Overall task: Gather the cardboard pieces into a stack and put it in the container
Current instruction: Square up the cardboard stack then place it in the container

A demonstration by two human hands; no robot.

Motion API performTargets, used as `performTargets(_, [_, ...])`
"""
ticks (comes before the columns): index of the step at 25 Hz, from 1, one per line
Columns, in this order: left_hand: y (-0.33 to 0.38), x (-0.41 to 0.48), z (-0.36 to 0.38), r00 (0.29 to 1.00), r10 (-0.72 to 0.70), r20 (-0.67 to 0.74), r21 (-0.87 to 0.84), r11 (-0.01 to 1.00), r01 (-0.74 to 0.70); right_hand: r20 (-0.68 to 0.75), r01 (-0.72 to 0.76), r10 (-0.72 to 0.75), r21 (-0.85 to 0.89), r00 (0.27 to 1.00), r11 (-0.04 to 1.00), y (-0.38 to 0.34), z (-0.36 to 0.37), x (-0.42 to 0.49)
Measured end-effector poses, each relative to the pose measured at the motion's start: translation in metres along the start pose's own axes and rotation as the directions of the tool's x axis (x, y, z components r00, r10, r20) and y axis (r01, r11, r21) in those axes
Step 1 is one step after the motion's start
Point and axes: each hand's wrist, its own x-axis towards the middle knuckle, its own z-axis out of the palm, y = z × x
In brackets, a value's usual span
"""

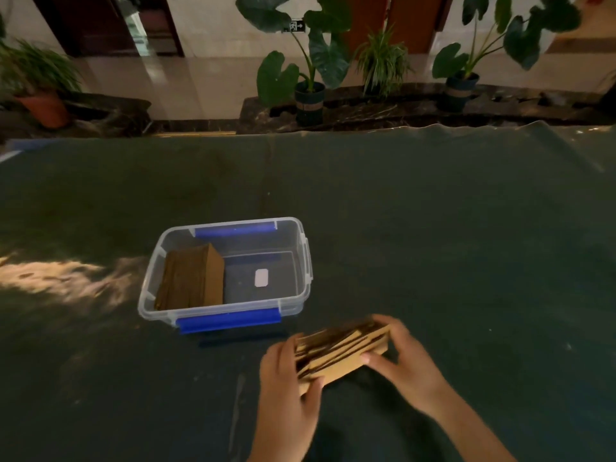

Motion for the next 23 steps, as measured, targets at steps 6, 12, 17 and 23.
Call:
performTargets(6, [-0.052, -0.026, -0.031, 0.997, -0.073, -0.023, -0.044, 0.996, 0.072, 0.026, 0.005, -0.008, 0.101, 1.0, 0.995, -0.01, 0.084, -0.018])
performTargets(12, [-0.075, -0.021, -0.021, 0.985, -0.163, 0.058, -0.213, 0.962, 0.172, 0.046, -0.054, 0.046, 0.186, 0.998, 0.981, -0.005, 0.089, -0.016])
performTargets(17, [-0.072, -0.029, -0.008, 0.985, -0.169, -0.039, -0.039, 0.985, 0.167, -0.02, -0.083, 0.09, 0.223, 0.996, 0.971, -0.009, 0.105, -0.015])
performTargets(23, [-0.078, -0.04, -0.013, 0.996, 0.008, -0.09, 0.18, 0.984, 0.008, -0.105, -0.039, 0.043, 0.041, 0.994, 0.998, -0.014, 0.105, -0.018])
